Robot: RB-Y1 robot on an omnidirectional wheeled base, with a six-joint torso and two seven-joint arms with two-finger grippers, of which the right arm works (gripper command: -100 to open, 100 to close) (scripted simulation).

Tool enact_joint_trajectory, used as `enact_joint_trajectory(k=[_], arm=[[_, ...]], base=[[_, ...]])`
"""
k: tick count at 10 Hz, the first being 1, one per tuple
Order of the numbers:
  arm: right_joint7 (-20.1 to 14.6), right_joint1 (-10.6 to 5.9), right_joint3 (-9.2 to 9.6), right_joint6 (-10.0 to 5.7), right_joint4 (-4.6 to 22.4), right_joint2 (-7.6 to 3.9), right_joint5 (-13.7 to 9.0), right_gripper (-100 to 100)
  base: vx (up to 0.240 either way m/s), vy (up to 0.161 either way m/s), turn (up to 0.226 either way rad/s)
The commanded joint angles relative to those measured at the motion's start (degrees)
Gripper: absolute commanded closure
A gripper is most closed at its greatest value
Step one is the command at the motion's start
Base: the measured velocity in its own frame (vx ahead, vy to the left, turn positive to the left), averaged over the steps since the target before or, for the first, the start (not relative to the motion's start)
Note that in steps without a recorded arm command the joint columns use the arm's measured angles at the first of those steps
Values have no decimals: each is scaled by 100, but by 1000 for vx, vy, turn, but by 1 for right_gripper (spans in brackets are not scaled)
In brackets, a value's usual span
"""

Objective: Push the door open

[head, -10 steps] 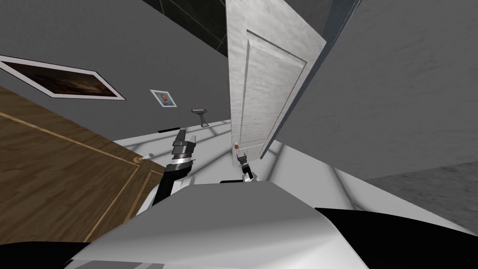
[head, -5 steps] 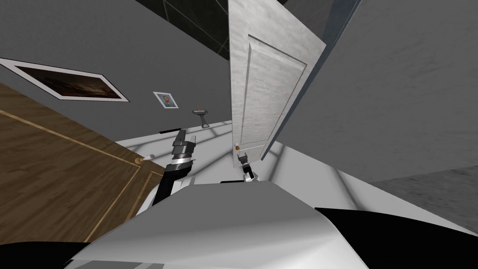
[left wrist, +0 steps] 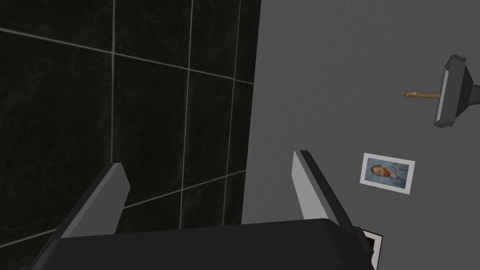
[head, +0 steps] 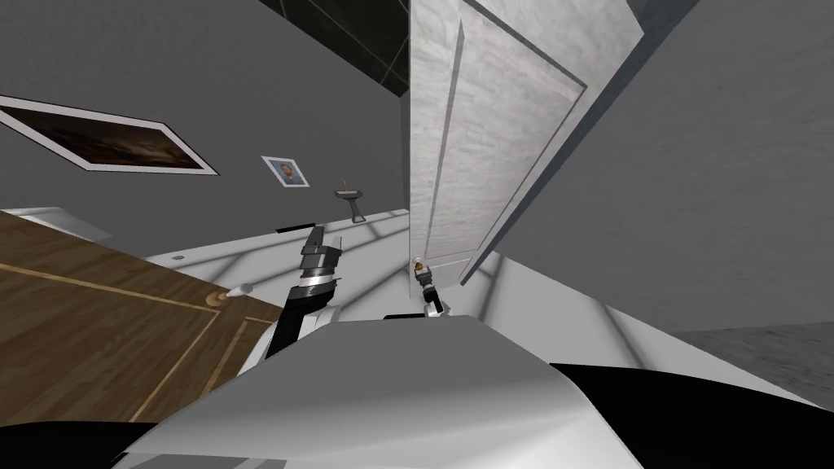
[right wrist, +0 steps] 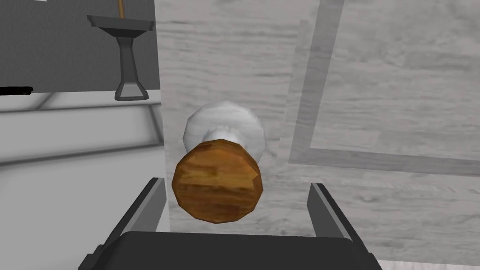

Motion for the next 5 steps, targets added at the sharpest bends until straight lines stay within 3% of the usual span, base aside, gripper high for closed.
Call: enact_joint_trajectory(k=[1,2,3,5], arm=[[-30,-125,-14,-94,215,85,-9,-100],[-5,-68,-9,-13,91,51,-6,-100],[-5,-68,-9,-13,91,51,-6,100],[-5,-68,-9,-13,91,51,-6,100]], base=[[129,33,18],[48,8,4],[-6,7,22],[-16,2,-1]])
